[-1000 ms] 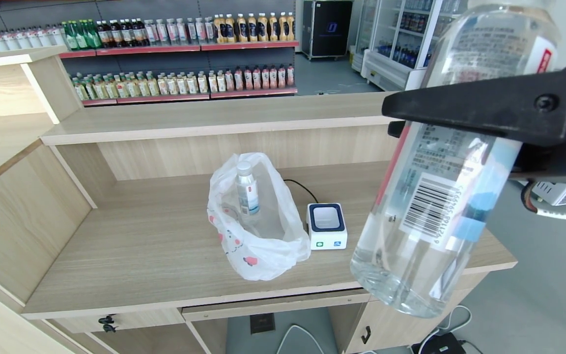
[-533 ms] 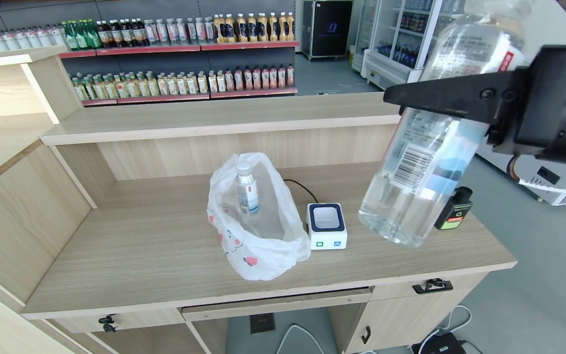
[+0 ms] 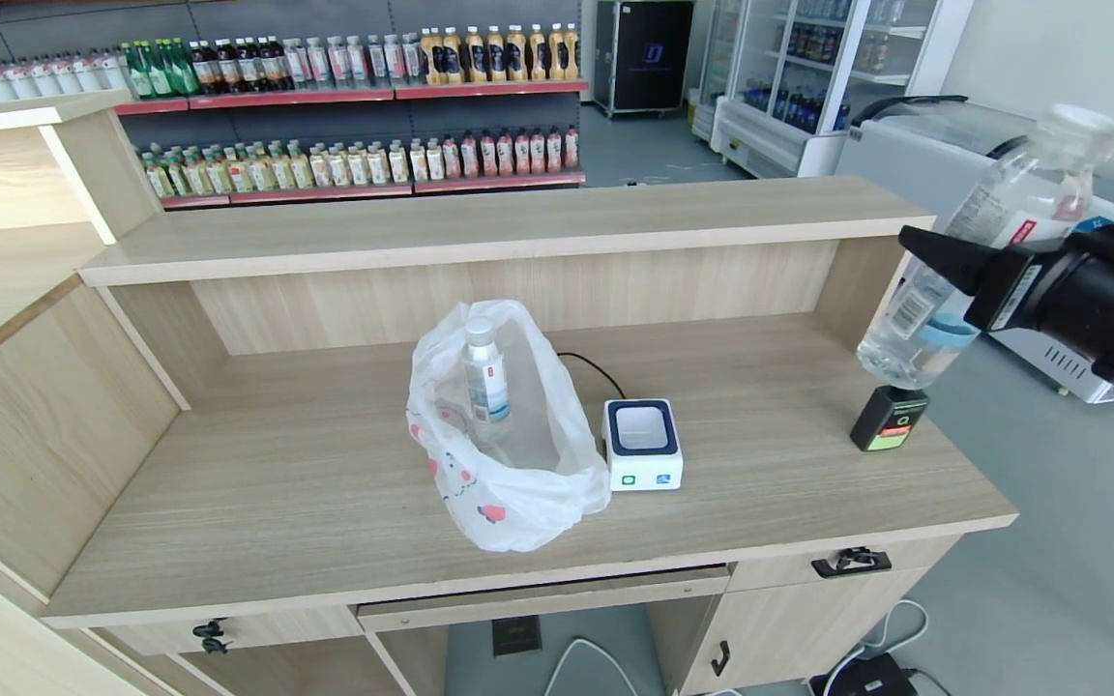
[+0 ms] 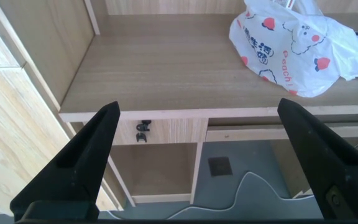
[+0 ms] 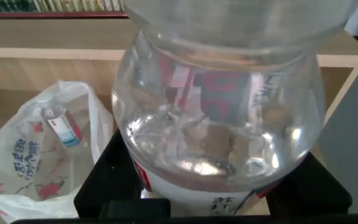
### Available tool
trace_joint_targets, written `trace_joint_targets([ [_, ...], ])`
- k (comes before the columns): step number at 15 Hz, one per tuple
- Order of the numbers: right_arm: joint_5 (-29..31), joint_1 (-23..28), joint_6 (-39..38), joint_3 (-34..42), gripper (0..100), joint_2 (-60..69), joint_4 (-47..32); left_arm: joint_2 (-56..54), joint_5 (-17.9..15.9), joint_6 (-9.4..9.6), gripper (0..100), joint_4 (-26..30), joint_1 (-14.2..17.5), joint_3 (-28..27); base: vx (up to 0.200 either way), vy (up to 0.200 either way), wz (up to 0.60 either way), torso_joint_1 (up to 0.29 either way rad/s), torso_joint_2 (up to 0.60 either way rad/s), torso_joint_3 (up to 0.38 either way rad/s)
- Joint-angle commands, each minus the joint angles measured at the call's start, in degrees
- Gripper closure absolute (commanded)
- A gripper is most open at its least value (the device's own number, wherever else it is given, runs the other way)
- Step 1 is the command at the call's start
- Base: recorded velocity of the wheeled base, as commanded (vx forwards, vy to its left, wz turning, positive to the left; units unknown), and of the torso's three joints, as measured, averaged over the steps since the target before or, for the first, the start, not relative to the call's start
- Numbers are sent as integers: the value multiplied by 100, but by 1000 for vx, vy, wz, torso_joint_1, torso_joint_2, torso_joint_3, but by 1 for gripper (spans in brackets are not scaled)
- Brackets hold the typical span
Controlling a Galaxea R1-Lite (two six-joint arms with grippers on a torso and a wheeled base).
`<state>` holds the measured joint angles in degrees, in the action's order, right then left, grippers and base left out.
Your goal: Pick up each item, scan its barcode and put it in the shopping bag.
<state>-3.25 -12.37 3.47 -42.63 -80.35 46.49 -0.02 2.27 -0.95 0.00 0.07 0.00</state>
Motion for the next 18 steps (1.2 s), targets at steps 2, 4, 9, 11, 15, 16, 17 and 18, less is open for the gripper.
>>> trace_joint_targets([
  [2,273,271,505,387,100,-306,457,2,2,-2,0,0,1,0,0,0,0,0,0,0],
  [4,519,394,857,396,100,-376,562,2,2,-2,0,0,1,0,0,0,0,0,0,0],
  [9,510,903,1815,413,100,-324,492,2,2,-2,0,0,1,0,0,0,0,0,0,0],
  [11,580,921,1894,378,100,-315,343,2,2,-2,0,0,1,0,0,0,600,0,5,2],
  [15,791,930,1955,308,100,-368,255,2,2,-2,0,0,1,0,0,0,600,4,7,4],
  [16,791,939,1964,264,100,-411,264,2,2,-2,0,0,1,0,0,0,600,2,7,2],
  [17,791,956,2122,246,100,-447,281,2,2,-2,0,0,1,0,0,0,600,2,2,7],
  [18,747,991,2263,273,100,-517,325,2,2,-2,0,0,1,0,0,0,600,-2,7,-2],
])
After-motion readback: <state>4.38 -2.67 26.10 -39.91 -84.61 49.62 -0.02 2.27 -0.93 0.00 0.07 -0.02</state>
